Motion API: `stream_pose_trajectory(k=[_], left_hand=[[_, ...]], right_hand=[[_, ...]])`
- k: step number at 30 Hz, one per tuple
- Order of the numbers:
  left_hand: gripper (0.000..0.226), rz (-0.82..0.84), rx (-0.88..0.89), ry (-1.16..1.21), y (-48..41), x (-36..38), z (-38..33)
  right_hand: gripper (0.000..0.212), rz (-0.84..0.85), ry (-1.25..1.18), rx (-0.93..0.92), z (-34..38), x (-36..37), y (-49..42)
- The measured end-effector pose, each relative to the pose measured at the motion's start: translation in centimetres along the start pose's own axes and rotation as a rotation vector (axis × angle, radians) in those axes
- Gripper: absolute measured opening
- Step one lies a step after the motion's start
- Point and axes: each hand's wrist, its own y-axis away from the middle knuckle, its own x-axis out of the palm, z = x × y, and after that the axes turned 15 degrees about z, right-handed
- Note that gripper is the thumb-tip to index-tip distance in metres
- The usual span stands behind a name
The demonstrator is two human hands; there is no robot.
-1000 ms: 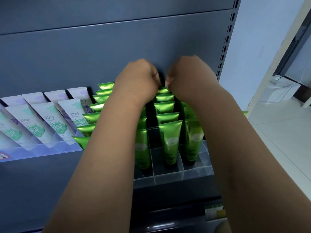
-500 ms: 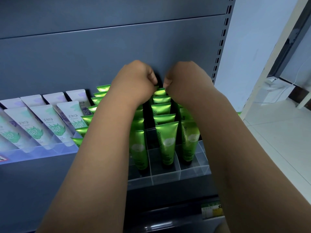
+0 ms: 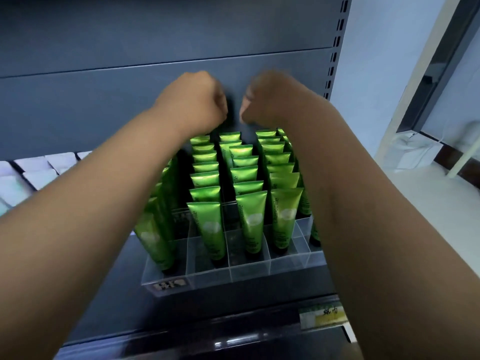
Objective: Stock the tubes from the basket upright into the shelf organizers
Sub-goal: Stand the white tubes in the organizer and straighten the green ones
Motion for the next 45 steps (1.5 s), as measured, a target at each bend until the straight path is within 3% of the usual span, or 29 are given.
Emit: stream_pose_trajectory(k=[3, 13, 20, 31, 37, 45], left_hand=[[0.011, 0.117, 0.069, -0.089, -0.5, -0.9, 0.2], [0.006, 0.353, 0.091, -0.177, -2.5, -0.5, -0.3], [0.023, 0.376, 0.072, -0.245, -3.3, 0.4, -0.8], [0.008, 0.319, 0.045, -0.439, -3.8, 1.8, -0.5], [0.004, 0.287, 0.058, -0.358, -3.8, 2.2, -0.4], [0.008, 0.302, 0.042, -0.235, -3.7, 2.3, -1.2]], right_hand=[[0.037, 0.040, 0.023, -0.016, 0.6, -0.9, -0.9], [0.031, 0.113, -0.014, 0.063, -0.1, 0.8, -2.1], [0.030, 0.136, -0.033, 0.126, 0.2, 2.1, -3.1], [0.032, 0.119, -0.058, 0.170, -1.0, 3.7, -3.8], [0.030, 0.055, -0.004, 0.152, -1.2, 3.8, -3.5], [0.039, 0.115, 0.025, 0.196, -2.0, 3.1, -3.6]])
